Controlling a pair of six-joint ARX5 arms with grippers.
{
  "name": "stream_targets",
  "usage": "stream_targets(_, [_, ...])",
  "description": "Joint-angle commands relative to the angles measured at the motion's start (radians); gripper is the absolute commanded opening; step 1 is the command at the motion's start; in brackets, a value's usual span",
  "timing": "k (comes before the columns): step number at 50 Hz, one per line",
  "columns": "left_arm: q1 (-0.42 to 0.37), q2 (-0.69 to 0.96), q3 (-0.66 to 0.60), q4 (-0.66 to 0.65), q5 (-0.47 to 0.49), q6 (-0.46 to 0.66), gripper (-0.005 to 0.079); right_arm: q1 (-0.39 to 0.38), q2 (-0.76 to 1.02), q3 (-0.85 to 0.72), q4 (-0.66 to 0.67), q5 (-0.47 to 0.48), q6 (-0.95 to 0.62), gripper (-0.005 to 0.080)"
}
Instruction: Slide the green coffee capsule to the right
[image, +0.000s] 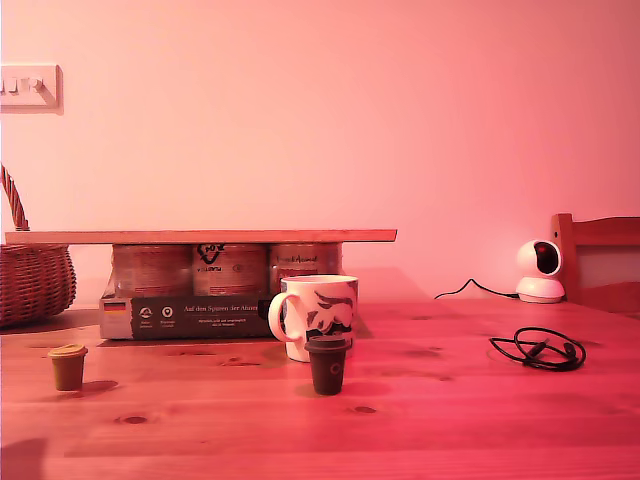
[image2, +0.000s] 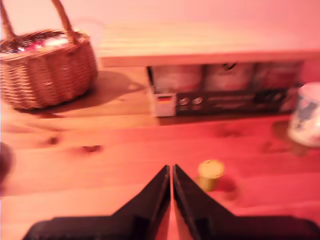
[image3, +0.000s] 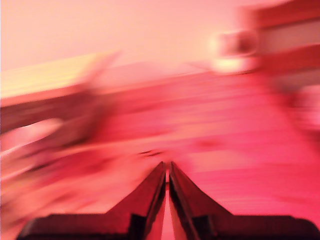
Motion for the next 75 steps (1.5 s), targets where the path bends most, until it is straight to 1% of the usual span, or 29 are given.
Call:
stream_targets(1, [-0.002, -0.009, -0.021, 0.011, 0.023, -0.007, -0.0021, 0.012, 0.0, 0.004, -0.013, -0.093, 0.005, -0.0013])
stream_targets(6, [-0.002, -0.009, -0.021, 0.013, 0.05, -0.007, -0.0021, 0.031, 0.0, 0.006, -0.05, -0.217, 0.0, -0.0013])
stream_targets(12, [-0.002, -0.009, -0.021, 0.02, 0.081, -0.007, -0.0021, 0.058, 0.0, 0.006, -0.092, -0.321, -0.001, -0.0013])
stream_targets(19, [-0.002, -0.009, -0.021, 0.045, 0.11, -0.03, -0.0021, 0.09, 0.0, 0.006, -0.103, -0.394, -0.006, -0.0013])
stream_targets(23, [-0.002, -0.009, -0.021, 0.056, 0.116, -0.03, -0.0021, 0.112, 0.0, 0.006, -0.103, -0.416, -0.016, -0.0013])
stream_targets(34, [-0.002, -0.009, -0.008, 0.07, 0.128, -0.035, -0.0021, 0.161, 0.0, 0.007, -0.103, -0.422, -0.05, -0.0013])
stream_targets(39, [-0.002, -0.009, -0.001, 0.097, 0.176, -0.116, -0.0021, 0.165, 0.0, 0.007, -0.103, -0.422, -0.053, -0.0013])
stream_targets(42, [-0.002, -0.009, 0.001, 0.141, 0.211, -0.195, -0.0021, 0.166, 0.0, 0.007, -0.104, -0.421, -0.053, -0.0013])
stream_targets(45, [-0.002, -0.009, 0.001, 0.182, 0.233, -0.242, -0.0021, 0.166, 0.0, 0.007, -0.104, -0.421, -0.053, -0.0013])
stream_targets(50, [-0.002, -0.009, 0.001, 0.221, 0.242, -0.273, -0.0021, 0.166, 0.0, 0.007, -0.103, -0.421, -0.053, -0.0013])
stream_targets(55, [-0.002, -0.009, 0.006, 0.248, 0.27, -0.317, -0.0021, 0.166, 0.0, 0.007, -0.103, -0.421, -0.053, -0.0013])
stream_targets(59, [-0.002, -0.009, 0.011, 0.29, 0.269, -0.351, -0.0021, 0.166, 0.0, 0.007, -0.104, -0.421, -0.053, -0.0013])
stream_targets(61, [-0.002, -0.009, 0.016, 0.304, 0.26, -0.355, -0.0021, 0.166, 0.0, 0.007, -0.103, -0.421, -0.053, -0.0013])
stream_targets(64, [-0.002, -0.009, 0.035, 0.296, 0.214, -0.356, -0.0021, 0.166, 0.0, 0.007, -0.104, -0.421, -0.053, -0.0013])
stream_targets(66, [-0.002, -0.007, 0.053, 0.275, 0.179, -0.375, -0.0021, 0.166, 0.0, 0.007, -0.104, -0.421, -0.053, -0.0013])
stream_targets(70, [-0.002, 0.013, 0.092, 0.226, 0.119, -0.378, -0.0021, 0.166, 0.0, 0.007, -0.104, -0.421, -0.053, -0.0013])
stream_targets(75, [-0.002, 0.066, 0.142, 0.155, 0.082, -0.377, -0.0021, 0.166, 0.0, 0.007, -0.104, -0.421, -0.053, -0.0013])
